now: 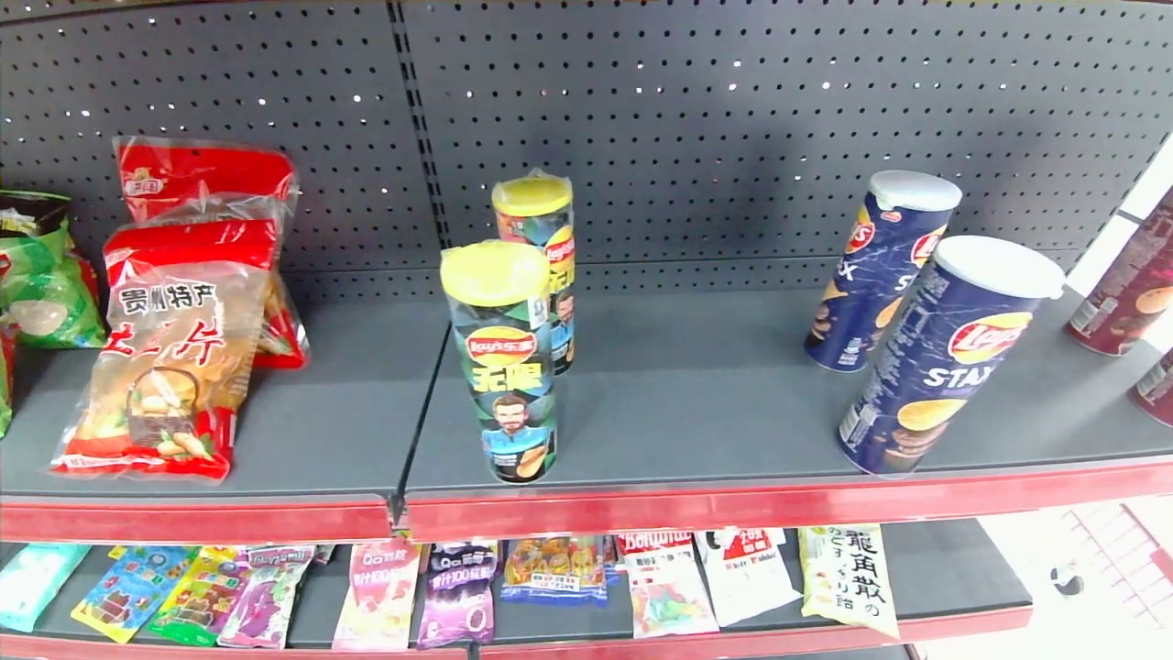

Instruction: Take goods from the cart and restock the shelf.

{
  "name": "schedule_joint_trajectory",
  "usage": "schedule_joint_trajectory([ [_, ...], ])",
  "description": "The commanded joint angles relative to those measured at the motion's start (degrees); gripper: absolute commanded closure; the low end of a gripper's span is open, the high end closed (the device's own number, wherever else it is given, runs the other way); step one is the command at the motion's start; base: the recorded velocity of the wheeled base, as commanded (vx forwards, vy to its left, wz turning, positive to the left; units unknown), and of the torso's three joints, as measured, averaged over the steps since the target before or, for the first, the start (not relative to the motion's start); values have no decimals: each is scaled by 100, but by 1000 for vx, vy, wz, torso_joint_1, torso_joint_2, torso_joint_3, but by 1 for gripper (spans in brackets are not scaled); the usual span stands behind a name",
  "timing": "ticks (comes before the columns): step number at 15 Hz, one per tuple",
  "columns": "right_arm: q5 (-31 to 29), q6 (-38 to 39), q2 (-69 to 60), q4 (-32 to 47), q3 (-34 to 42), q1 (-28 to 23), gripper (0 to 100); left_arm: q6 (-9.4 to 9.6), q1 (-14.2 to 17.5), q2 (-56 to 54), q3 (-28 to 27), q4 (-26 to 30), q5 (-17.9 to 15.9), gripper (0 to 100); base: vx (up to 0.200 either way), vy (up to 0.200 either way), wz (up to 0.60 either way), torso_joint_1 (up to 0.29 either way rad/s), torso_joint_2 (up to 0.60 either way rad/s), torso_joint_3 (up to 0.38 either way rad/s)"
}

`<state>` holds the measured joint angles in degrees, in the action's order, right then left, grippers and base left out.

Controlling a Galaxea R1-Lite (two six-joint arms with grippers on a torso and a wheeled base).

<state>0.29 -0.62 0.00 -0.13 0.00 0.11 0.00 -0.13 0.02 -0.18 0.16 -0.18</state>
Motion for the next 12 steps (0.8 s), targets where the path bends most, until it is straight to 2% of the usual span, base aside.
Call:
schedule_joint_trajectory([
  [1,6,-8,9,-4,0,-2,0,0,-4,-2,1,2,1,0,0,-200,0,-2,-2,-2],
  [12,6,9,9,-4,0,-2,0,0,-4,-2,1,2,1,0,0,-200,0,3,3,3],
])
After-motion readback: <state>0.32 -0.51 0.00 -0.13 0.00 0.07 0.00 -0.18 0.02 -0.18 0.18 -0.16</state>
